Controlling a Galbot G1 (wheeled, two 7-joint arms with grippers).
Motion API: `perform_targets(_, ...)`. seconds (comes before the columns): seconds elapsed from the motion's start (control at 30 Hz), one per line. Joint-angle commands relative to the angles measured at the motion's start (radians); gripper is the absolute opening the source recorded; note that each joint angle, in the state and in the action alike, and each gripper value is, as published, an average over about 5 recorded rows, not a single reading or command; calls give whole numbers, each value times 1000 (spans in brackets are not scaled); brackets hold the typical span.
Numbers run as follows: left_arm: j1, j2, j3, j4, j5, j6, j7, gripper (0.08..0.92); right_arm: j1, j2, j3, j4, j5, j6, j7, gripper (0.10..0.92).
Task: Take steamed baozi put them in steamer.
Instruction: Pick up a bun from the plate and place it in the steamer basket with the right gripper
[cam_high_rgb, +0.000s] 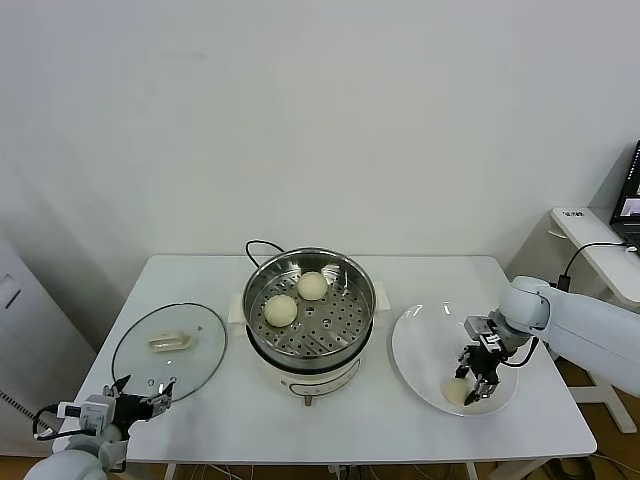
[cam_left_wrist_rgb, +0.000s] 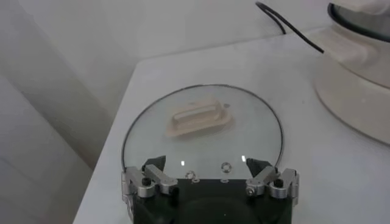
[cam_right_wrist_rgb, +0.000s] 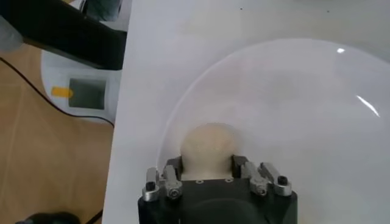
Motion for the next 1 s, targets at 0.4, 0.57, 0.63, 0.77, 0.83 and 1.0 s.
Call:
perform_targets(0.4, -18, 12, 22, 3, -1, 7, 1, 823, 508, 247, -7, -111, 132, 293, -119, 467)
perform_targets(0.57, -17, 16, 26, 5, -1, 6, 2, 823, 518, 348, 38, -104, 102, 438, -121, 467)
perform_targets(0.63, -16, 18, 27, 6, -1, 5, 3, 823, 512, 387, 45, -96, 90, 495, -121, 468)
perform_targets(0.77, -17, 18, 30, 5, -1, 5, 2, 823, 486, 468, 51, -71, 60, 613, -120, 468)
perform_targets(0.83, -17, 17, 32, 4, -1, 5, 2, 823, 471, 504, 54, -61, 28, 667, -117, 467)
perform_targets(1.0, -16, 18, 32, 4, -1, 4, 2, 823, 436, 580, 51, -39, -68, 804, -113, 468)
